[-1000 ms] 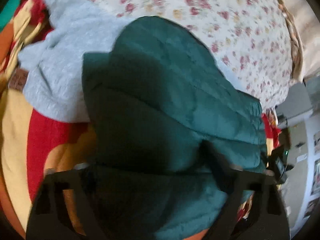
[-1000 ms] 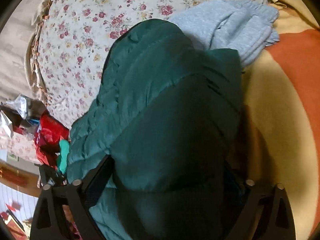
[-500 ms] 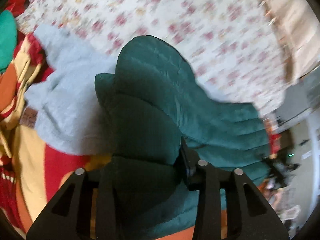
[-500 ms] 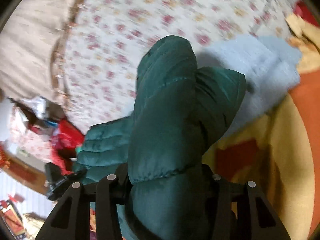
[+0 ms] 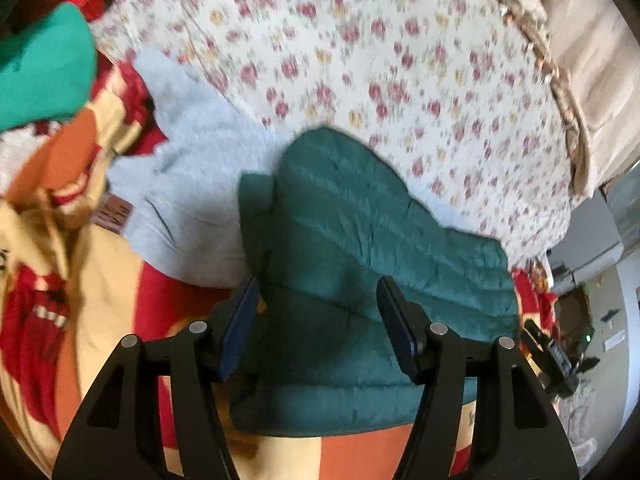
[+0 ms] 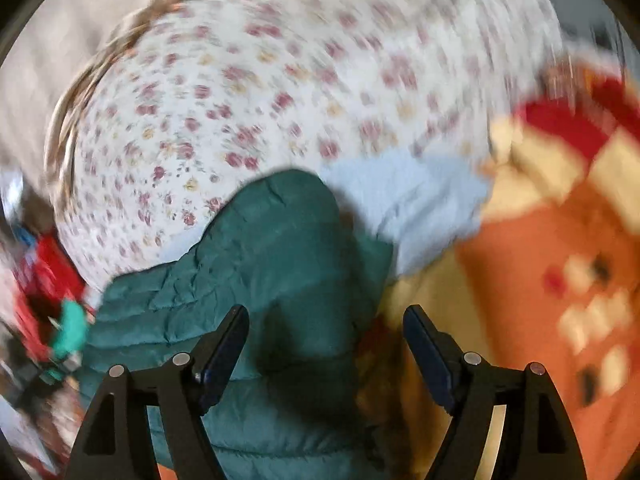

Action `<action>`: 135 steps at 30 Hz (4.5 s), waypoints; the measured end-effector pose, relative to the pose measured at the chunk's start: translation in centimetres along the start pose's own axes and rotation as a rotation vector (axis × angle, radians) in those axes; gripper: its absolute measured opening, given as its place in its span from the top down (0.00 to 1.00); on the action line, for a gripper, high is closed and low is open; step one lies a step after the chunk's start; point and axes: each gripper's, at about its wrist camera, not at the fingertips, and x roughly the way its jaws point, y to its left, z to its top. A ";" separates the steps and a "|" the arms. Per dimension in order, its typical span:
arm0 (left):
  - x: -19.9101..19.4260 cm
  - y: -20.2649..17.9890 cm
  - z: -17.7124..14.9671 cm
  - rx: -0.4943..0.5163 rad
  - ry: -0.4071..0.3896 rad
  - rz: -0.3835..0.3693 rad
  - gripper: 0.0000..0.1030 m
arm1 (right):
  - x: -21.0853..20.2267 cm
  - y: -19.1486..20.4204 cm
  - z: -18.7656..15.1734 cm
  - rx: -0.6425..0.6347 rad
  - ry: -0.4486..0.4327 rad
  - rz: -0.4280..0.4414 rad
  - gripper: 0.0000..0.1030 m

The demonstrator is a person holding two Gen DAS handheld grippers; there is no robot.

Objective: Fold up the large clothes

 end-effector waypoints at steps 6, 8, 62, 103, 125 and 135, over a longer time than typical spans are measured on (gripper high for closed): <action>1.4 -3.4 0.8 0.075 -0.012 0.071 0.41 | 3.1 5.7 1.0 -0.160 0.057 0.062 0.25; 3.2 -4.3 0.8 0.111 -0.002 0.120 0.41 | 5.1 6.3 1.0 -0.171 0.087 0.055 0.25; -9.2 -10.2 -18.8 0.290 -0.320 0.427 0.16 | -10.4 9.6 -16.3 -0.104 0.035 0.064 0.14; -25.3 -15.1 -28.1 0.334 -0.720 0.461 0.01 | -19.8 15.6 -19.4 -0.215 -0.079 0.032 0.14; -21.5 -15.8 -28.5 0.401 -0.547 0.417 0.01 | -18.4 15.4 -20.4 -0.245 -0.026 -0.001 0.14; -20.4 -15.4 -28.3 0.390 -0.492 0.410 0.01 | -18.0 15.3 -20.6 -0.251 -0.017 -0.027 0.14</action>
